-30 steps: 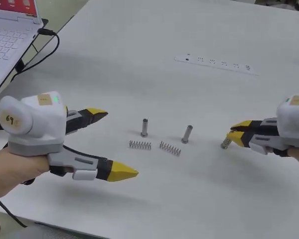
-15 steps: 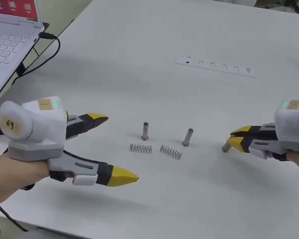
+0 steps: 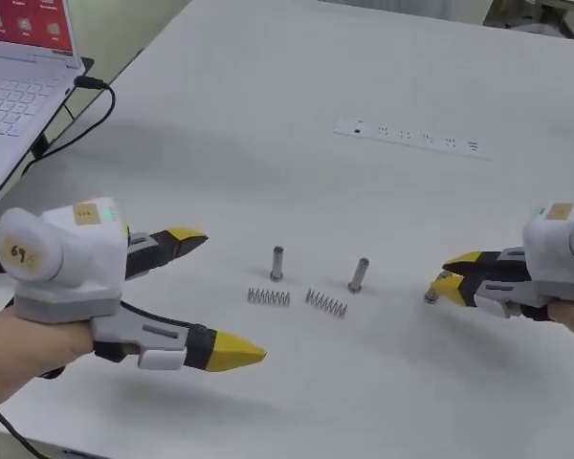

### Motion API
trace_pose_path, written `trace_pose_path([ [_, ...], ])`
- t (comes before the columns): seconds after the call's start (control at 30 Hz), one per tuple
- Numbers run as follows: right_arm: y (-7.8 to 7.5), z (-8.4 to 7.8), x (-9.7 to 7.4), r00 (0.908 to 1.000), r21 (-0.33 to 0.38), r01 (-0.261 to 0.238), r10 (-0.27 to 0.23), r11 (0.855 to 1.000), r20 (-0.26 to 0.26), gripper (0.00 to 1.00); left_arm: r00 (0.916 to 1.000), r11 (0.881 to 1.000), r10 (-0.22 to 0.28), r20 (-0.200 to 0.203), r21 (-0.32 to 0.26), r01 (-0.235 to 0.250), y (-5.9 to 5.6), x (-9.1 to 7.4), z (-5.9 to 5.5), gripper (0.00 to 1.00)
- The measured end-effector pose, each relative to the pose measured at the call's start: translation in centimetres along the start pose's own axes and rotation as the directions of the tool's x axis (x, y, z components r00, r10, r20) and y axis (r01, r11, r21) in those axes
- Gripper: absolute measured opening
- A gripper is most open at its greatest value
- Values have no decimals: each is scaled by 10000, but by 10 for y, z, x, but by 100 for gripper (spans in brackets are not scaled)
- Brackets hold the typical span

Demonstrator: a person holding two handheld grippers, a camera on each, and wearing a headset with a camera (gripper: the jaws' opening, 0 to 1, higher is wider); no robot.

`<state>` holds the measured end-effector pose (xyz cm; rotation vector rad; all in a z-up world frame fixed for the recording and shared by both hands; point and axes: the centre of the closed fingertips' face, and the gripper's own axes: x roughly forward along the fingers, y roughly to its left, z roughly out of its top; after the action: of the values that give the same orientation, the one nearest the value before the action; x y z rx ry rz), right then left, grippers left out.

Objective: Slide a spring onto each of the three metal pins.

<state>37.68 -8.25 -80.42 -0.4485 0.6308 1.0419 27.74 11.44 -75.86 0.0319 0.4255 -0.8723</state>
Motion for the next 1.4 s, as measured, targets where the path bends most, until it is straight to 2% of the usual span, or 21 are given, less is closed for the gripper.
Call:
trace_pose_path([
  [0.1, -1, 3, -2, 9998, 25, 120, -121, 9999, 130, 23, 10000, 10000, 4, 27, 44, -4, -1, 0, 2, 98],
  [0.33, -1, 9, -8, 9986, 309, 214, -228, 9993, 471, 28, 10000, 9999, 3, 16, 109, -3, -2, -1, 4, 98],
  [0.67, 5, 9, -15, 9964, 847, 287, -353, 9960, 776, 39, 10000, 9999, 27, 31, 136, -28, -4, -3, 5, 98],
  [0.73, 5, 9, -17, 9960, 1109, 336, -425, 9933, 788, 45, 10000, 9999, 44, 36, 147, -44, -4, -3, 5, 98],
  [0.77, 9, 11, -18, 9953, 1368, 179, -307, 9904, 914, 46, 10000, 9999, 39, 47, 138, -40, -4, -3, 5, 98],
  [0.9, 10, 14, -24, 9930, 1308, 255, -403, 9911, 1113, 46, 10000, 9999, 29, 11, 159, -29, -4, -2, 4, 98],
  [1.13, 15, 12, -31, 9868, 1807, 258, -539, 9832, 1525, 50, 10000, 9998, 0, 62, 174, -1, -6, 1, 7, 98],
  [1.4, 25, 9, -39, 9842, 1921, 518, -827, 9800, 1566, 56, 10000, 9999, -40, 79, 144, 39, -8, 4, 8, 98],
])
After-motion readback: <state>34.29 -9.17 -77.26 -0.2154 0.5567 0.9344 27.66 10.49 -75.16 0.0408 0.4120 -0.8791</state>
